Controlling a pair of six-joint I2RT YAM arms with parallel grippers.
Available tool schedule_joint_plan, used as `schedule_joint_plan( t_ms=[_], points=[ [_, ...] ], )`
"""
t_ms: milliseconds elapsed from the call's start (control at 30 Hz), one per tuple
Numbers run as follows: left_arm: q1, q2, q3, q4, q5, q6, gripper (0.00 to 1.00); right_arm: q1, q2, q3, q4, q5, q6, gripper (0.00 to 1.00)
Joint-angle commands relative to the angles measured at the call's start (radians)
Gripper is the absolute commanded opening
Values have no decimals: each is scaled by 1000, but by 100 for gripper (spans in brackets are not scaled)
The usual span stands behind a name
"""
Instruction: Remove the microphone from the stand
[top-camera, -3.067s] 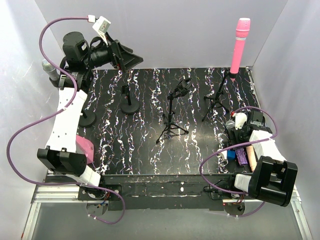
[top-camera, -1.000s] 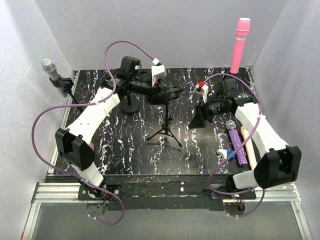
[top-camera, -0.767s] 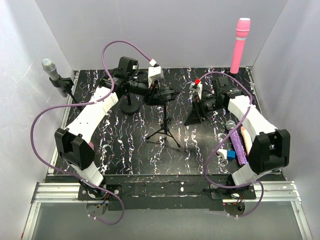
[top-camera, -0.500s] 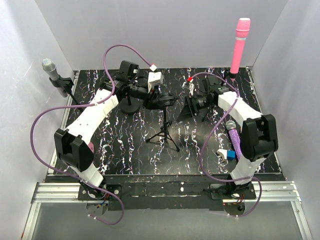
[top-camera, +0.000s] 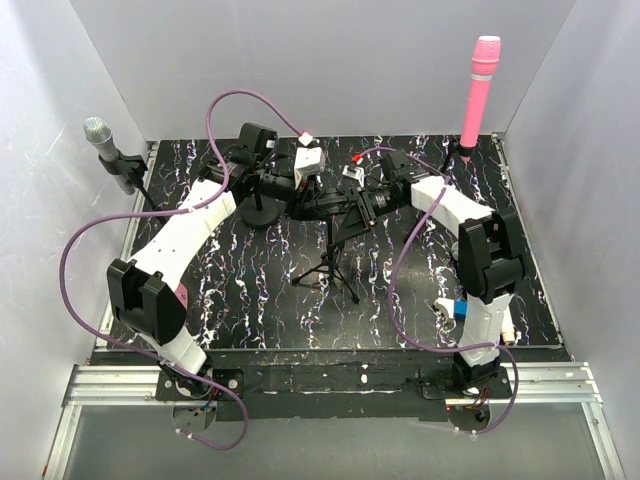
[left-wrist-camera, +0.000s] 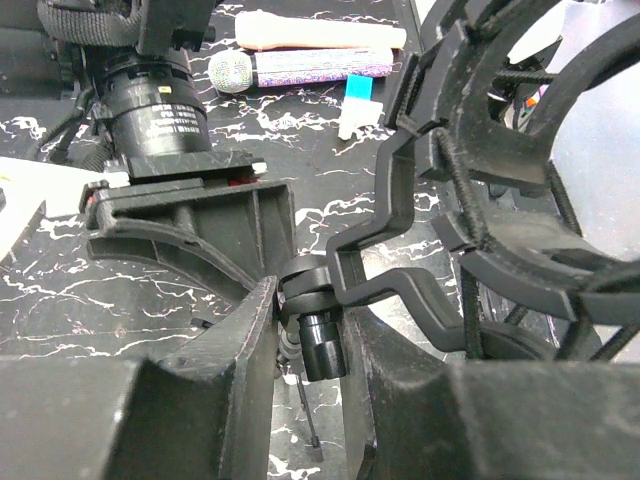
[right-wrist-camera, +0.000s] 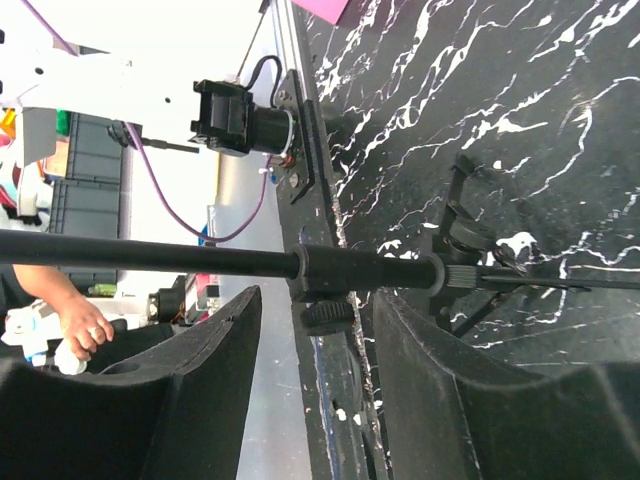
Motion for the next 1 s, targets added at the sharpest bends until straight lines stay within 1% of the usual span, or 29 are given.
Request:
schedule_joint_plan(
  t_ms=[0,133,233,367,500,567,700,833,867,900,933,967],
  points=[
    [-1,-57,-5,-20,-14,63,2,15,4,33,-22,-56,11,56],
    [-1,-55,2,-40,-13,80,1,15,4,36,-92,-58,-74,55],
    [-1,-55,0,-40,-16,83,1,16,-10,20,-99,-58,-74,51],
    [-1,-54,2,-42,-19,94,0,16,-21,3,-94,-53,-69,48],
    [-1,-52,3,-42,-19,91,0,18,-13,-3,-73,-47,-51,40],
    [-1,-51,2,-43,-22,85,0,22,-10,-1,-73,-42,-54,39],
    [-1,-52,-2,-35,-33,77,0,28,-13,-15,-82,-30,-72,40],
    [-1,-54,-5,-26,-40,69,0,28,-22,-26,-99,-27,-92,36],
    [-1,-52,-5,-26,-43,69,0,28,-25,-26,-100,-30,-92,34],
    [-1,-52,-8,-22,-43,66,0,28,-27,-27,-100,-35,-92,26],
    [-1,-54,-9,-20,-48,65,0,27,-27,-27,-100,-38,-97,21],
    [-1,-52,-11,-17,-50,62,0,27,-30,-27,-97,-38,-97,8]
  ],
)
